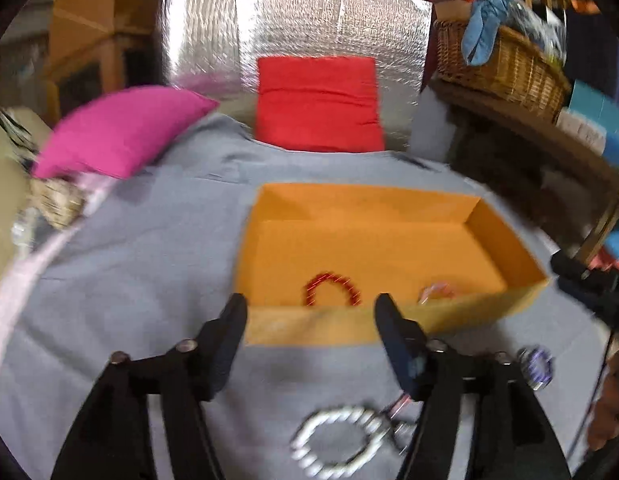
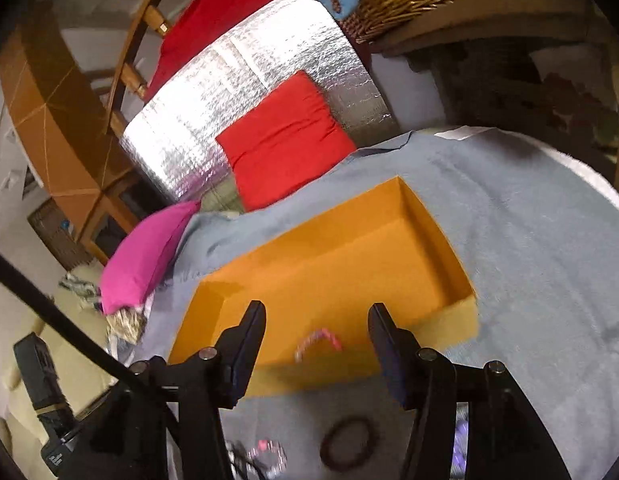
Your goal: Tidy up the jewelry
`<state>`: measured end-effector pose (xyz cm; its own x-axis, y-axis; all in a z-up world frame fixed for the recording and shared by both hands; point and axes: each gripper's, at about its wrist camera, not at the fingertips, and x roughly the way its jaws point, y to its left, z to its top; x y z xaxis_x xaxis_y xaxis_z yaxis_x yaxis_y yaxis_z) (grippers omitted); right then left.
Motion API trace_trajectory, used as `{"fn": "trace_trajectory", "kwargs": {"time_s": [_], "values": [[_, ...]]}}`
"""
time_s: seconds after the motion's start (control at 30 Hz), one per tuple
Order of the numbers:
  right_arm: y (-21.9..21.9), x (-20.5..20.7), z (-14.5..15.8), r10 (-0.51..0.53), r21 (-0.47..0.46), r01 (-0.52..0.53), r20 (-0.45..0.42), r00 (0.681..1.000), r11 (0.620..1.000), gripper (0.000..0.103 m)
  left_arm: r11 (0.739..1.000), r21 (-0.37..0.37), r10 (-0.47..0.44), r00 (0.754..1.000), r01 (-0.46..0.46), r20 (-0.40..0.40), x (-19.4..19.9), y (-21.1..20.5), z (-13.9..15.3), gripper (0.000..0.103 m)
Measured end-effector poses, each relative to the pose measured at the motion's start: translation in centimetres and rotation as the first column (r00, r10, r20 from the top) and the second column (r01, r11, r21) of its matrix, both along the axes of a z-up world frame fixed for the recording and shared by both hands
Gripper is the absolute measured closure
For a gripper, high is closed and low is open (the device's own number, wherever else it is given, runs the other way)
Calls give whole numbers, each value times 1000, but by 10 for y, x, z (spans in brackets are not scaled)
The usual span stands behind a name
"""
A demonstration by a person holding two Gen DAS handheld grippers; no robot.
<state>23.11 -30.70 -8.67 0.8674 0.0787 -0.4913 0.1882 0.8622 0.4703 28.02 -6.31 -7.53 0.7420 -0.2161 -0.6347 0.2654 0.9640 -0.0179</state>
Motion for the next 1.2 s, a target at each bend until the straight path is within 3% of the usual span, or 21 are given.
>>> {"fn": "trace_trajectory", "kwargs": {"time_s": [0.1,0.23,0.37,0.53,0.77,1.2], "values": [[12,-16,2,-4,-60,1,-52,999,998,46,997,63,44,999,-44,-3,-23,9,2,33],[32,-50,-6,12,-137,-31,-131,991,990,41,994,66,83,996,-82,-22,-51,25,-3,25],[43,-68,-21,34,-149,-64,-195,980,987,41,992,87,98,995,-95,-34,-62,28,-7,25],[47,-64,-32,50,-171,-90,-227,973,981,41,987,125,98,995,-97,-2,-62,27,-6,25],[54,-48,-37,62,-159,-107,-264,962,981,41,985,148,90,996,-85,-26,-57,20,-14,25],[63,-48,-34,90,-166,-137,-262,961,977,40,984,160,90,995,-82,-42,-53,18,-19,25]]}}
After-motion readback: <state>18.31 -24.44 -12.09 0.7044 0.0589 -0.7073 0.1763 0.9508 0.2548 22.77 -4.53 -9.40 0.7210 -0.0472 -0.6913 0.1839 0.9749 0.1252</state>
